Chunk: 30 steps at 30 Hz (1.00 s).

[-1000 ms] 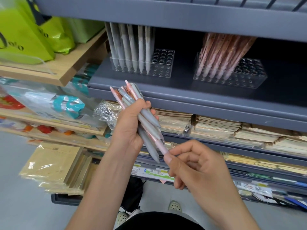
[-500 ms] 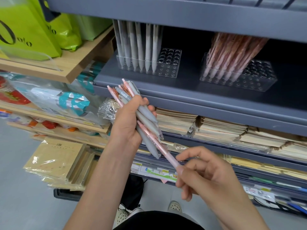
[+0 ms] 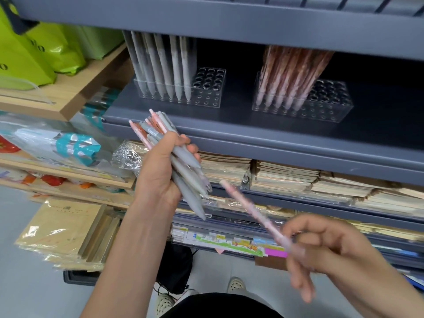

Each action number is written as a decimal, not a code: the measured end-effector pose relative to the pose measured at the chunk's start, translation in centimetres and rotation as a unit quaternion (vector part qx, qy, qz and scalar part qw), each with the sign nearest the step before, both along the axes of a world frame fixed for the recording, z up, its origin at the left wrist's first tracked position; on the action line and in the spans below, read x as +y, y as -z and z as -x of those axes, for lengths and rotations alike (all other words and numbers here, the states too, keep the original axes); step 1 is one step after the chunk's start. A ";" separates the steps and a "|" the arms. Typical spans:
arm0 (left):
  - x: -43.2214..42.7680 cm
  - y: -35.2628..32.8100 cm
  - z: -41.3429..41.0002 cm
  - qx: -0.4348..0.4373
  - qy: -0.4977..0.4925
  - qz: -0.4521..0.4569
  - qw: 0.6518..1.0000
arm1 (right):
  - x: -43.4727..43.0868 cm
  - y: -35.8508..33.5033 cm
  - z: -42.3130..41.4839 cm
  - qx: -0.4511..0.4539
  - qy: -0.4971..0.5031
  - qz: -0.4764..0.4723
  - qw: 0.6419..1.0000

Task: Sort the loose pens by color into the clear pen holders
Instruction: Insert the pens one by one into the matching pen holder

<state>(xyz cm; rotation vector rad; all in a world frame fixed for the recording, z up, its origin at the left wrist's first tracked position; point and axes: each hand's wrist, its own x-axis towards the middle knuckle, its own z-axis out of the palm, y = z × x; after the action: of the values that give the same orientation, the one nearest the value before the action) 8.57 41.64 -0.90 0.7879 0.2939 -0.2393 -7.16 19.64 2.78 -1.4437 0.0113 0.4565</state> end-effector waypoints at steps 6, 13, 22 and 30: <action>-2.0 -0.1 0.7 -0.006 0.005 -0.001 1.000 | -4.2 0.0 -0.7 -0.084 0.168 0.022 0.982; -4.8 -0.3 1.7 -0.020 -0.011 -0.005 1.000 | -9.0 -0.3 -5.0 -0.150 0.250 0.141 0.946; -7.1 -0.3 2.7 -0.017 -0.008 -0.009 1.000 | -11.5 -2.3 -13.7 -0.205 0.354 0.127 0.904; -8.4 -0.2 4.0 -0.011 -0.006 -0.007 1.000 | -11.9 -3.3 -20.0 -0.259 0.370 0.247 0.857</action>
<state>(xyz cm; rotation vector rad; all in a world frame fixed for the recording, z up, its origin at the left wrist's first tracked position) 4.60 33.28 -0.68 0.8014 0.2793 -0.2171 12.84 7.79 6.09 -1.8849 0.2612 -0.6236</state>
